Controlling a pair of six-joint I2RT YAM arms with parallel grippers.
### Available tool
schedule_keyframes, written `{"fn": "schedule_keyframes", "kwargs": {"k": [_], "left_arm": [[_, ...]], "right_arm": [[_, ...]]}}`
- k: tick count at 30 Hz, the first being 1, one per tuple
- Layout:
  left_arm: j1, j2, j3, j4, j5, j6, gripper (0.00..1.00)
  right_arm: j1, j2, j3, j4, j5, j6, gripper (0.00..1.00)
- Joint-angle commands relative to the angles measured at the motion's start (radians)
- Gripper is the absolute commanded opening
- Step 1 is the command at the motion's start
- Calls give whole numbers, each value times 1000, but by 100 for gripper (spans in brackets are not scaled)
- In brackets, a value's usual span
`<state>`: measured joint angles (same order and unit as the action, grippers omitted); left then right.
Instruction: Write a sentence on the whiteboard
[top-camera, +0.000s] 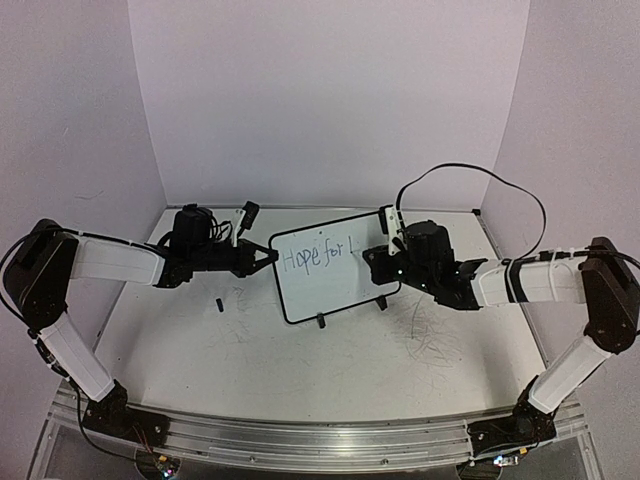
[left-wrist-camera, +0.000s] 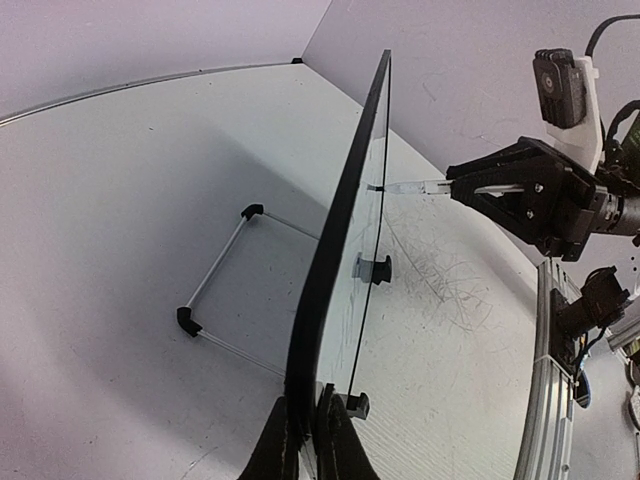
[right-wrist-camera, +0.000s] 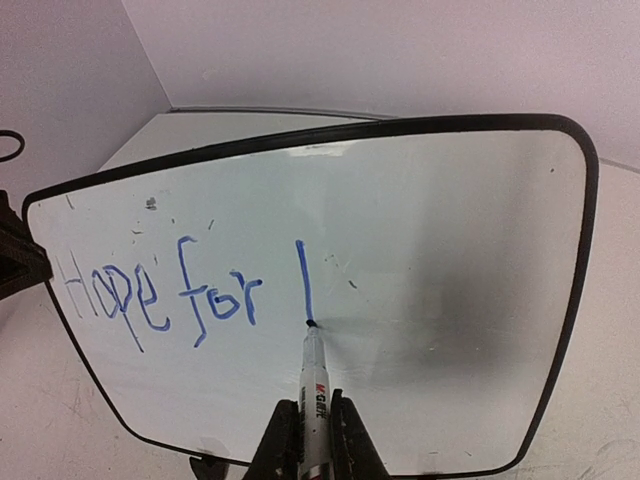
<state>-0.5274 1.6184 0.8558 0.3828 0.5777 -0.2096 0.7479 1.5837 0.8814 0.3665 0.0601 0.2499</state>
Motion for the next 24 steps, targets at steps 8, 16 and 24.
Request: {"fn": "schedule_keyframes", "kwargs": {"k": [8, 16, 24], "left_arm": [[4, -18, -5, -39, -54, 50, 0], [4, -22, -8, -39, -54, 47, 0], [4, -19, -6, -39, -52, 47, 0]], "right_arm": [[-2, -7, 38, 0, 24, 6, 0], [-2, -2, 53, 5, 27, 7, 0], [-2, 4, 69, 5, 30, 3, 0]]}}
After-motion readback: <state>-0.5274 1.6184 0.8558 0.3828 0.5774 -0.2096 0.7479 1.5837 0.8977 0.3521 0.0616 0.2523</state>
